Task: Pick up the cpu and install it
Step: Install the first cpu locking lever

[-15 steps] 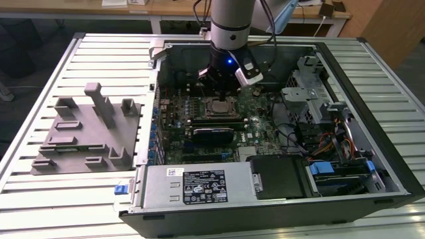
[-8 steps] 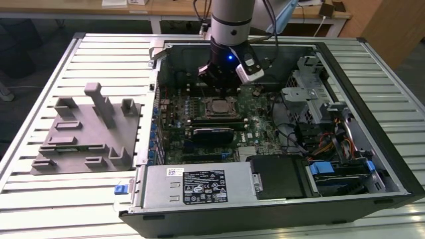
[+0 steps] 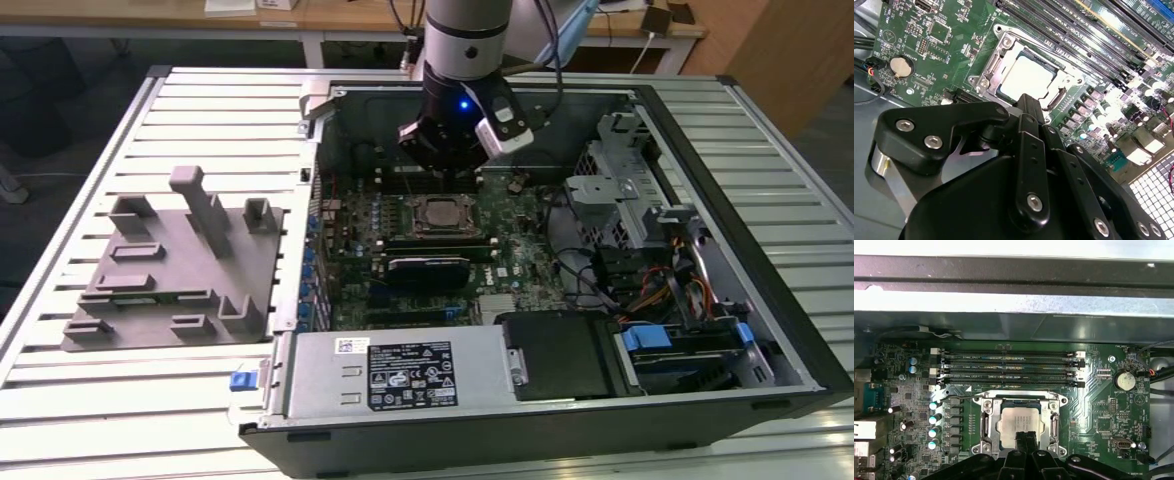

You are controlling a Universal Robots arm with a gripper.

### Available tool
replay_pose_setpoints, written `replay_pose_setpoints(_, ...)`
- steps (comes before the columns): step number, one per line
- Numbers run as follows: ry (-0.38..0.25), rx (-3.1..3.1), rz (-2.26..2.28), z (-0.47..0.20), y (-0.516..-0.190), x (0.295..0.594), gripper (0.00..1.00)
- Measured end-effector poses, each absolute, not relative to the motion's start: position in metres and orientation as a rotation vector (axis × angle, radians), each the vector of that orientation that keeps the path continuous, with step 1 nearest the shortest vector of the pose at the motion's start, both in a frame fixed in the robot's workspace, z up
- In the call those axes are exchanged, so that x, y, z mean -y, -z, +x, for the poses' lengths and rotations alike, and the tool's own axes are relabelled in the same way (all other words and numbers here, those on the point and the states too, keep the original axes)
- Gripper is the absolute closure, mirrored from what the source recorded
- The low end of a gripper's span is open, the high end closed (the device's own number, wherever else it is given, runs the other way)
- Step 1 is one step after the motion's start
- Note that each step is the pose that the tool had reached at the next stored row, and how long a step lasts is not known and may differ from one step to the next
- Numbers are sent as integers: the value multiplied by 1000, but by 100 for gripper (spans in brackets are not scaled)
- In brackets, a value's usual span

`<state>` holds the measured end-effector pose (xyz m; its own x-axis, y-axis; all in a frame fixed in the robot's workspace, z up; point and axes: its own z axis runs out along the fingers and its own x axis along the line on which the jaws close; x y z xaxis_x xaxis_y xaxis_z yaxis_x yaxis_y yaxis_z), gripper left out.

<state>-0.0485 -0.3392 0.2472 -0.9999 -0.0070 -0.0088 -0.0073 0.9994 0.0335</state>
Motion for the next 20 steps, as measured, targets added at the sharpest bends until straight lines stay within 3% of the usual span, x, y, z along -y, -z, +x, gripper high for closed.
replay_pose_setpoints(20, -53, -3132, -11, -79, -247, 339, 89)
